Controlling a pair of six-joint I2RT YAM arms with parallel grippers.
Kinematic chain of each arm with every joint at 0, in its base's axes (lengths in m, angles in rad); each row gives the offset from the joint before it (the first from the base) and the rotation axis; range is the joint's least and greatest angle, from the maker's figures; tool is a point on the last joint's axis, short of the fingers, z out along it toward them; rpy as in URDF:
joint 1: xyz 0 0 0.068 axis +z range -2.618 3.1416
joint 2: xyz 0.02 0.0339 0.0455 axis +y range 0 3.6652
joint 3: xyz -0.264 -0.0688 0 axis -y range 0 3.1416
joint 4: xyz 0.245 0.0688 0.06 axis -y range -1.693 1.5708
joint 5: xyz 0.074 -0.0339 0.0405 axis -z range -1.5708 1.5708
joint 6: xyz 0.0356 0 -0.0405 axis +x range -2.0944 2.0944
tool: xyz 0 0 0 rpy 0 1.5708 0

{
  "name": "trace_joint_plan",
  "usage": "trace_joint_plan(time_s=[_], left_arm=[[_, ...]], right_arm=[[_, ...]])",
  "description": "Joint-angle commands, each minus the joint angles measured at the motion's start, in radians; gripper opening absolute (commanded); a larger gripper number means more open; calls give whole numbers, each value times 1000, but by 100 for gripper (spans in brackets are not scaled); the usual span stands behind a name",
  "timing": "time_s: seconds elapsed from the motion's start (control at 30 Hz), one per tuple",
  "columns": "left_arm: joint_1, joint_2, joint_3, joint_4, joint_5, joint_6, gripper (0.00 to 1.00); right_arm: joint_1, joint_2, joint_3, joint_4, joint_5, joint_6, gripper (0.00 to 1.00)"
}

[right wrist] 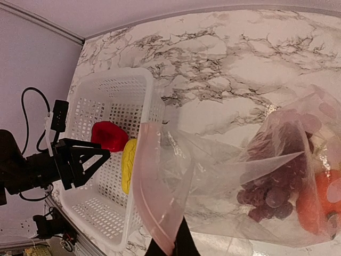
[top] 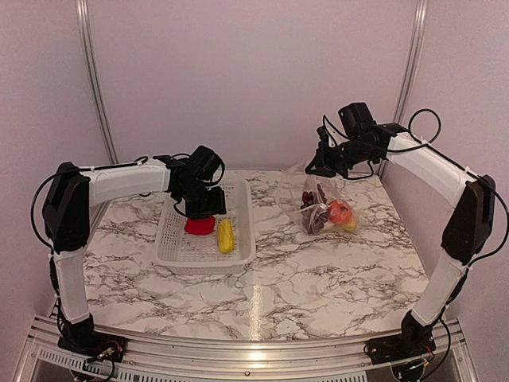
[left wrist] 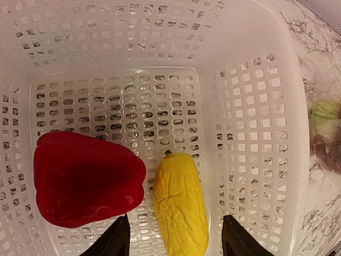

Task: Place the food in the zip-top bag and seal the zipper
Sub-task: Pick up the fake fruit from the bin.

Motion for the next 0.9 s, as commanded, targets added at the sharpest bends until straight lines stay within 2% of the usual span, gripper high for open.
trace_joint_plan(time_s=[0.0, 0.6, 0.87], left_arm=[[-1, 63, 62, -57, 29, -16, 59], [-1, 236, 218, -170, 56, -29, 60], [-1, 271, 248, -189, 60, -17, 58]], right_arm=[[1, -7, 38, 16, -23, -11, 0], [-11, 7, 44, 13, -40, -22, 0], [-14, 12, 45, 15, -39, -17, 0]])
